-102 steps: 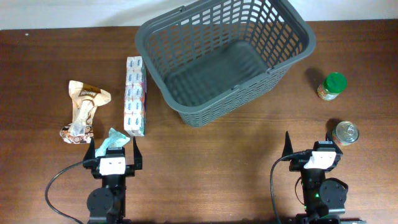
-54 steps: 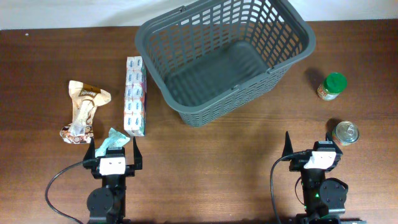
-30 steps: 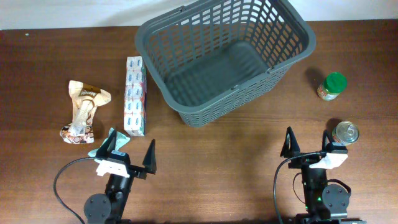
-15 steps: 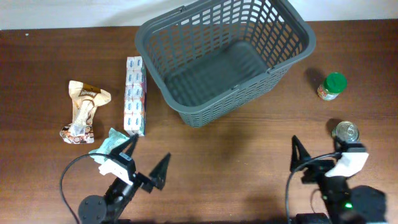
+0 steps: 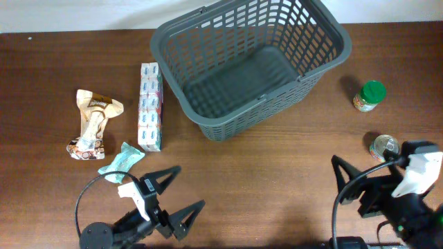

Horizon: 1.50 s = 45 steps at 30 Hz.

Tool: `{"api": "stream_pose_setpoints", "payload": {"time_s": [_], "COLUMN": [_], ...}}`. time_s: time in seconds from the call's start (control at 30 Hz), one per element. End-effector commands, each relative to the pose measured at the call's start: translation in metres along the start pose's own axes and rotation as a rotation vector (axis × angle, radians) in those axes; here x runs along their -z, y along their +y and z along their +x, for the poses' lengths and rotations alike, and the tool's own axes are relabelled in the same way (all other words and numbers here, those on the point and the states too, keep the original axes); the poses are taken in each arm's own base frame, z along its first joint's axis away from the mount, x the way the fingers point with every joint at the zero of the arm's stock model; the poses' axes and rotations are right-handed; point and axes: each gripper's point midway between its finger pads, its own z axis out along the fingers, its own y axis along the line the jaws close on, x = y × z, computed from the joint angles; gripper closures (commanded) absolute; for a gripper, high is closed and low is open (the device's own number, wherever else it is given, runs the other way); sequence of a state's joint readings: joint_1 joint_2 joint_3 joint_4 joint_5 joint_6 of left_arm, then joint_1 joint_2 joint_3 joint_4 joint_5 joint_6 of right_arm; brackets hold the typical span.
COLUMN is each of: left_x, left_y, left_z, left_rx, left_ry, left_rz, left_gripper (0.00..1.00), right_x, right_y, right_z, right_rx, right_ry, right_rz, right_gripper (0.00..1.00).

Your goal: Pack container

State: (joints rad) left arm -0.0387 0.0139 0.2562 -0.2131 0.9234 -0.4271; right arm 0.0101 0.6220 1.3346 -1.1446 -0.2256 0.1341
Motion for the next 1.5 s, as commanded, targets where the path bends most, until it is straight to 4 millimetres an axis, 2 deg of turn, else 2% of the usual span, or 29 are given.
{"api": "stream_pose_setpoints", "payload": {"time_s": [0.0,0.07,0.1,0.23,0.3,0.4,0.5,0.57,0.67,0.77,0.9,1.1,1.27,1.47], "left_x": [0.009,0.017,0.028,0.077,0.088,0.086,0.079,0.071,0.063,0.066,0.065,0.048,0.022,-0.018], "left_y": [-0.028,-0.016,-0.003,0.032,0.038,0.038,0.033,0.027,0.021,0.022,0.020,0.015,0.000,-0.029], "left_z": [-0.012,-0.015,-0.012,-0.002,-0.006,-0.011,-0.024,-0.026,-0.021,-0.012,-0.016,-0.050,-0.057,-0.072], "left_rx": [0.118,0.205,0.269,0.336,0.321,0.331,0.301,0.312,0.369,0.413,0.444,0.446,0.408,0.343], "left_ry": [0.027,0.027,0.028,0.023,0.000,-0.027,-0.055,-0.031,0.049,0.175,0.311,0.367,0.440,0.424], "left_rz": [0.050,-0.102,-0.246,-0.661,-0.735,-0.728,-0.678,-0.624,-0.590,-0.637,-0.671,-0.632,-0.504,-0.342], "left_gripper": [0.00,0.00,0.00,0.01,0.01,0.01,0.00,0.00,0.01,0.00,0.01,0.00,0.01,0.00], "right_x": [0.009,0.007,0.004,-0.009,-0.017,-0.035,-0.053,-0.061,-0.066,-0.064,-0.067,-0.096,-0.123,-0.133], "right_y": [0.012,0.014,0.014,0.010,0.009,0.005,0.002,0.002,0.015,0.022,0.025,0.037,0.040,0.038], "right_z": [-0.031,-0.044,-0.048,-0.042,-0.039,-0.038,-0.043,-0.053,-0.081,-0.114,-0.138,-0.143,-0.135,-0.142], "right_rx": [0.018,-0.001,-0.018,-0.074,-0.096,-0.113,-0.114,-0.107,-0.063,-0.015,-0.009,-0.032,-0.062,-0.060], "right_ry": [-0.026,0.019,0.078,0.313,0.399,0.464,0.474,0.439,0.342,0.225,0.168,0.215,0.282,0.258], "right_rz": [-0.038,-0.032,-0.024,0.006,0.015,0.023,0.024,0.016,-0.062,-0.093,-0.102,-0.205,-0.255,-0.257], "right_gripper": [0.01,0.01,0.01,0.01,0.01,0.01,0.01,0.01,0.01,0.01,0.01,0.01,0.01,0.01]}}
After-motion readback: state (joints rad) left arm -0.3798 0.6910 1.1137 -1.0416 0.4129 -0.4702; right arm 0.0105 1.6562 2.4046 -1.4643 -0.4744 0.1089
